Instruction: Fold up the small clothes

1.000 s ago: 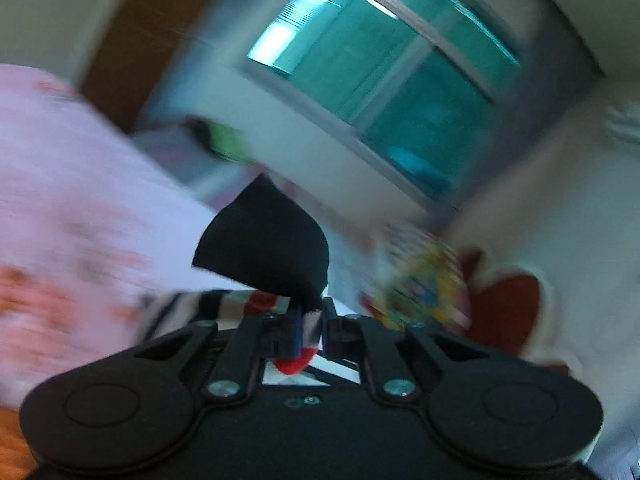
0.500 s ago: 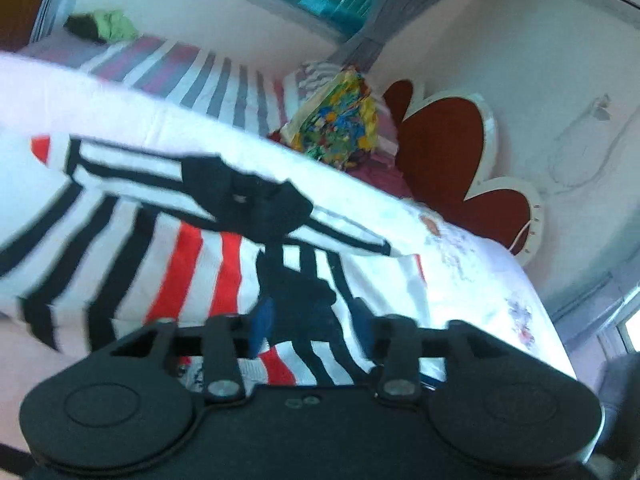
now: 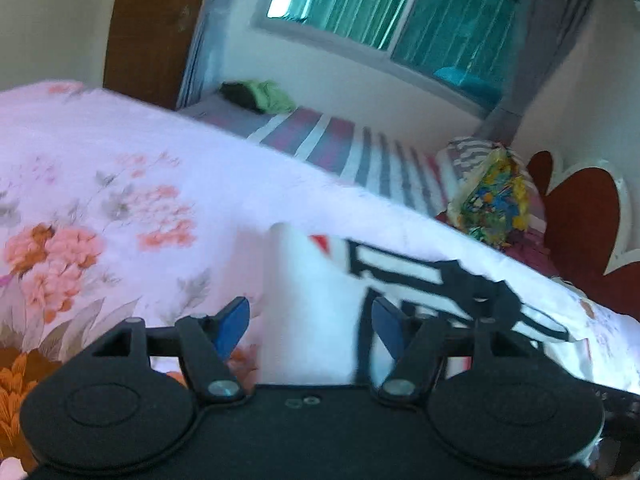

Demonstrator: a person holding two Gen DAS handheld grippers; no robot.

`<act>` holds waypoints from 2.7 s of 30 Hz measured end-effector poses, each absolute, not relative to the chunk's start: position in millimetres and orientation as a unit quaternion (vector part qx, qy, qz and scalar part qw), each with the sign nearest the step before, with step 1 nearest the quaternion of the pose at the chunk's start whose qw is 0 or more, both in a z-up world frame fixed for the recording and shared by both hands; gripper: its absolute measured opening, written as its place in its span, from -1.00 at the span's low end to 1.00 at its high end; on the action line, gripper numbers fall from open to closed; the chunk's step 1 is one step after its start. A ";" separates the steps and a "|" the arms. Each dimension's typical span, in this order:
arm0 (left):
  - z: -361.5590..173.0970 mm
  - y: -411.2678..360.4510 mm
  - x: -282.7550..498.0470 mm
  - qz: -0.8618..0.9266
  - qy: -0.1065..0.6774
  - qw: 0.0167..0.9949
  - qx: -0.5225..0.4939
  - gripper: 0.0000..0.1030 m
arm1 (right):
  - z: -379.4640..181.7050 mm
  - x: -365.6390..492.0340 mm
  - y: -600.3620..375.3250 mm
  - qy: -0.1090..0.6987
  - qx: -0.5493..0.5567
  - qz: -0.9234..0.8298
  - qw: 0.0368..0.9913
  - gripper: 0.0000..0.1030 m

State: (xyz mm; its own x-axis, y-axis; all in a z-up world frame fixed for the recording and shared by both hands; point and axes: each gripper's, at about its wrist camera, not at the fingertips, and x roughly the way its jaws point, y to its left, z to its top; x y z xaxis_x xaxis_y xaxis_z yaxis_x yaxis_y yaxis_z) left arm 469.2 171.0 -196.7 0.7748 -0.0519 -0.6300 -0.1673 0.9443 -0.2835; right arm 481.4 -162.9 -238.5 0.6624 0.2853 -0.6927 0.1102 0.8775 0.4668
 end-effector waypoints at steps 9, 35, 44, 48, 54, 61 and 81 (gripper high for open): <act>-215.3 161.1 478.8 0.015 0.355 0.924 -0.144 0.28 | -213.1 474.6 -142.4 0.359 0.182 0.082 0.912 -0.82; -214.7 127.7 502.5 0.005 0.400 0.911 -0.098 0.05 | -191.2 436.1 -214.3 0.324 0.062 -0.029 0.944 -0.17; -214.5 103.4 534.9 -0.007 0.399 0.915 -0.053 0.17 | -214.3 467.9 -201.2 0.358 0.096 -0.016 0.929 -0.17; -233.1 102.1 543.8 0.005 0.420 0.907 -0.036 0.20 | -235.0 476.2 -197.5 0.388 0.077 -0.028 0.918 -0.17; -240.9 108.6 543.2 0.002 0.429 0.902 -0.045 0.33 | -235.8 471.6 -198.6 0.382 0.082 -0.019 0.920 -0.17; -229.5 105.0 536.9 -0.006 0.420 0.907 -0.024 0.29 | -219.8 461.4 -186.0 0.378 0.095 0.004 0.921 -0.17; -226.8 86.4 493.5 -0.031 0.411 0.910 0.033 0.32 | -240.0 457.9 -164.5 0.414 0.072 0.007 0.907 -0.17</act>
State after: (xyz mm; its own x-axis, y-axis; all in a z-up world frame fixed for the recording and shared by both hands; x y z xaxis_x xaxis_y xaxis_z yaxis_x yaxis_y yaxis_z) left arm 493.5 86.4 -226.8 0.6600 -0.0293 -0.7507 0.0843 0.9958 0.0353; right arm 457.9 -164.5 -240.0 0.6570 0.0723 -0.7504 0.0471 0.9895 0.1366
